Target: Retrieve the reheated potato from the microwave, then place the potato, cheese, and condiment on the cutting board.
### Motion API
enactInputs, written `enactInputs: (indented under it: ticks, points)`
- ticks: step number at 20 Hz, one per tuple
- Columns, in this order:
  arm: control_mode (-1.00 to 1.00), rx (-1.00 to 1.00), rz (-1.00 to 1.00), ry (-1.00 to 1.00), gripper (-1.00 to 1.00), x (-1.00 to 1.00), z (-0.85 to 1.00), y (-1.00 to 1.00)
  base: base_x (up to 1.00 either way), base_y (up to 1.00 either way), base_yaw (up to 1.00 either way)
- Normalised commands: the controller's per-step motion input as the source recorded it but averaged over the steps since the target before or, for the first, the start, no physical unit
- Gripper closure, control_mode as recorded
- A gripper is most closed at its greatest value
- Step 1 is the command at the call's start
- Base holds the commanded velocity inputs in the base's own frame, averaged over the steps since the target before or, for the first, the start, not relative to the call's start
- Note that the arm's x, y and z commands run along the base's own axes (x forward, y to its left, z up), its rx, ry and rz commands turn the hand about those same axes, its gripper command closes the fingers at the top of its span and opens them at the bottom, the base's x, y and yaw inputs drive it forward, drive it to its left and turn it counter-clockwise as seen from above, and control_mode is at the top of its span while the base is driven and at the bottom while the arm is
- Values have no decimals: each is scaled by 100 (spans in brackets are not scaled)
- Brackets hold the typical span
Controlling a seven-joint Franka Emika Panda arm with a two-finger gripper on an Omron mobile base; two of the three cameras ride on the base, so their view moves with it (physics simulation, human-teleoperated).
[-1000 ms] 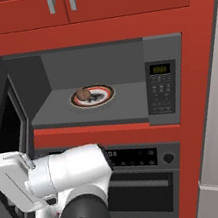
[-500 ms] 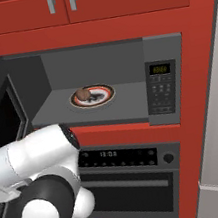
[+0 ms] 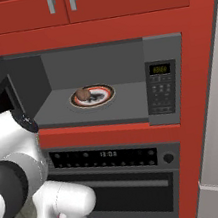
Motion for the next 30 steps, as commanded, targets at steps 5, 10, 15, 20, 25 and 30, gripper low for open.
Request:
enactInputs:
  ticks: [5, 10, 15, 20, 25, 30]
  points:
    - [-100, 0, 0, -8, -100, -5, -6, 50, 0, 0, 0]
    - [-100, 1, 0, -8, -100, -3, -1, 26, 0, 0, 0]
    - [-100, 1, -3, -4, -100, -1, 0, -9, 0, 0, 0]
    - [-100, 2, -9, -1, -100, 0, 6, -42, 0, 0, 0]
    - [-100, 0, -11, -9, -100, 0, 16, -55, 0, 0, 0]
    - [-100, -1, -21, -5, -100, 6, 13, -54, 0, 0, 0]
